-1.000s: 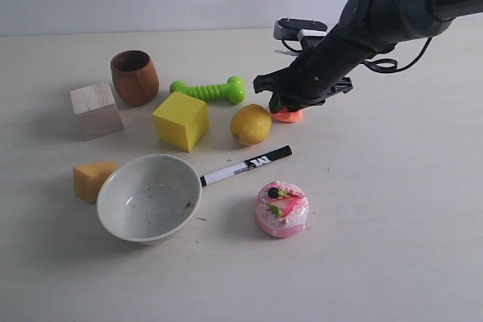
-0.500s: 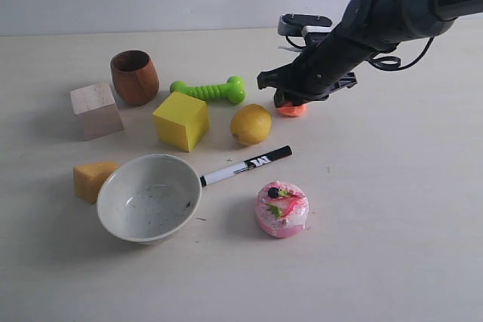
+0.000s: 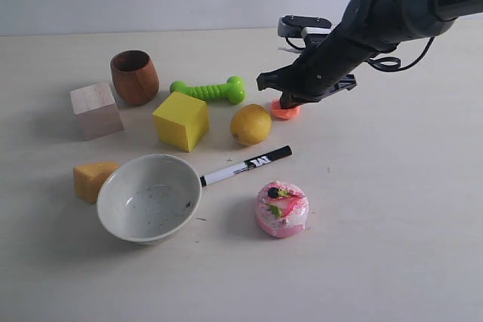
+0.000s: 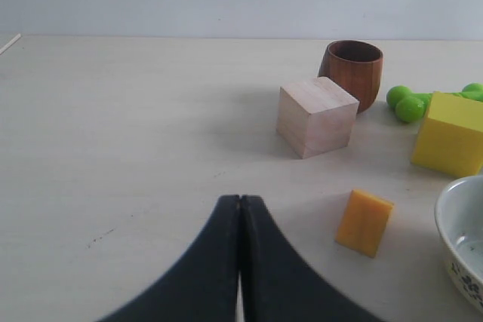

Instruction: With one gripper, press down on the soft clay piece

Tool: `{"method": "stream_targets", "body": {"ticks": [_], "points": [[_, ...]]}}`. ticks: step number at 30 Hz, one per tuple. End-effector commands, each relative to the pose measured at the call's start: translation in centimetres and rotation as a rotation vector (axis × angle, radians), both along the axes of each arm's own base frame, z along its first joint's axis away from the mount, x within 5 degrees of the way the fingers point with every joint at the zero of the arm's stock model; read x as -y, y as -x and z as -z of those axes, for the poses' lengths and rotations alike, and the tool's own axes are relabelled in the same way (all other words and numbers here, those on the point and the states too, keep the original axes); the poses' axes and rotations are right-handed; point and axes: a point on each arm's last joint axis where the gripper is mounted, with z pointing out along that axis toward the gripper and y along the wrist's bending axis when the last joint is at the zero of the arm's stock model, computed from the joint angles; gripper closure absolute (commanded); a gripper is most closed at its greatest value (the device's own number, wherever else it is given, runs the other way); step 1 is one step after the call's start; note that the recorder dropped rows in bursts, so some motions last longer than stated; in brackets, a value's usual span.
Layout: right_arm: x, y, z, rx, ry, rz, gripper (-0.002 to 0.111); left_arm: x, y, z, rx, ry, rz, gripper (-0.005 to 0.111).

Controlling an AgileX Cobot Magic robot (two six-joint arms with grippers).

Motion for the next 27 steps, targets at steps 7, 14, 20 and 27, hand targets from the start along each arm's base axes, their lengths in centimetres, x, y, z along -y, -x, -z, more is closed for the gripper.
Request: {"method": "stream_targets", "body": {"ticks": [7, 14, 20, 27], "points": [[0.2, -0.2, -0.3, 0.026, -0.003, 0.019, 0.108, 0.0, 0.0, -0.2, 0.015, 0.004, 0.005, 0.107], [0.2, -0.2, -0.3, 0.032, 0.001, 0.007, 0.108, 0.0, 0.0, -0.2, 0.015, 0.004, 0.005, 0.107], [0.2, -0.4, -2.0, 0.079, -0.009, 0.012, 0.108, 0.0, 0.0, -0.2, 0.015, 0.004, 0.005, 0.107], [0.2, -0.3, -2.0, 0.066, -0.01, 0.006, 0.08, 0.0, 0.0, -0.2, 0.015, 0.004, 0.005, 0.107]]}}
